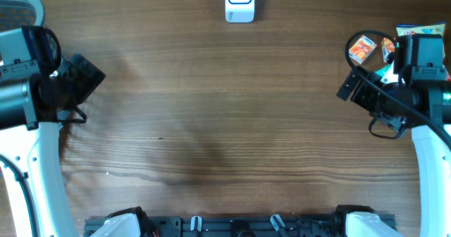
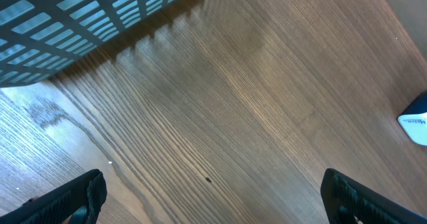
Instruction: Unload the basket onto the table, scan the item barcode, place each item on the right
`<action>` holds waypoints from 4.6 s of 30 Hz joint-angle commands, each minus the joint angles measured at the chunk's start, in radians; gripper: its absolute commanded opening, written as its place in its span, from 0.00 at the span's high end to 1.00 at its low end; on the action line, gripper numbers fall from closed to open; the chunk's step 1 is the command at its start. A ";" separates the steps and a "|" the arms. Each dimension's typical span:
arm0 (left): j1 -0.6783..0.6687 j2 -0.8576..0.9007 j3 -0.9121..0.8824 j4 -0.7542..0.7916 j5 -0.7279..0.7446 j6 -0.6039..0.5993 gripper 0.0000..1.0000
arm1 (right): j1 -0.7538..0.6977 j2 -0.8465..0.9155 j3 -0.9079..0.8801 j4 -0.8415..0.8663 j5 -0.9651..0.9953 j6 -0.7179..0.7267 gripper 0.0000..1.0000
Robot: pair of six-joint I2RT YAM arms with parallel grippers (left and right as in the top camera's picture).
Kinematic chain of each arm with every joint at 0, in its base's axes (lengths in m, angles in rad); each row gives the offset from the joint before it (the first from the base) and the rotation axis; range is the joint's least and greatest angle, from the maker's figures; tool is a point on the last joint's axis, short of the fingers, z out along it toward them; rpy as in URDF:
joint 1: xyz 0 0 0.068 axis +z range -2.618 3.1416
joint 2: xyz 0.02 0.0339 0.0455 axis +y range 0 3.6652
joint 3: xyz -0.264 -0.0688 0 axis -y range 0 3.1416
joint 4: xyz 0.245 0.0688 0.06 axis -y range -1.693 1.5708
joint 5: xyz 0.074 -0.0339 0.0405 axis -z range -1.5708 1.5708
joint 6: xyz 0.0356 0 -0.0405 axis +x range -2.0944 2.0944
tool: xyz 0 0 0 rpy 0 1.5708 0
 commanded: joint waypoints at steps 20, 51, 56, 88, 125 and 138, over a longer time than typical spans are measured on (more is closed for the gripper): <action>0.005 -0.003 0.008 0.000 -0.016 -0.014 0.00 | 0.004 -0.321 -0.233 0.257 -0.063 -0.190 0.00; 0.005 -0.003 0.008 0.000 -0.016 -0.014 0.00 | 0.096 -1.139 -1.134 0.981 -0.247 -0.275 0.00; 0.005 -0.003 0.008 0.000 -0.016 -0.014 0.00 | 0.096 -1.227 -1.176 0.993 -0.230 -0.275 0.00; 0.005 -0.003 0.008 0.000 -0.016 -0.014 0.00 | 0.096 -1.265 -1.423 1.371 -0.161 -0.413 0.00; 0.005 -0.003 0.008 0.000 -0.016 -0.014 0.00 | -0.029 -1.265 -1.422 1.345 -0.043 -0.479 0.00; 0.005 -0.003 0.008 0.000 -0.016 -0.014 0.00 | -0.029 -1.265 -1.422 1.350 -0.055 -0.478 0.00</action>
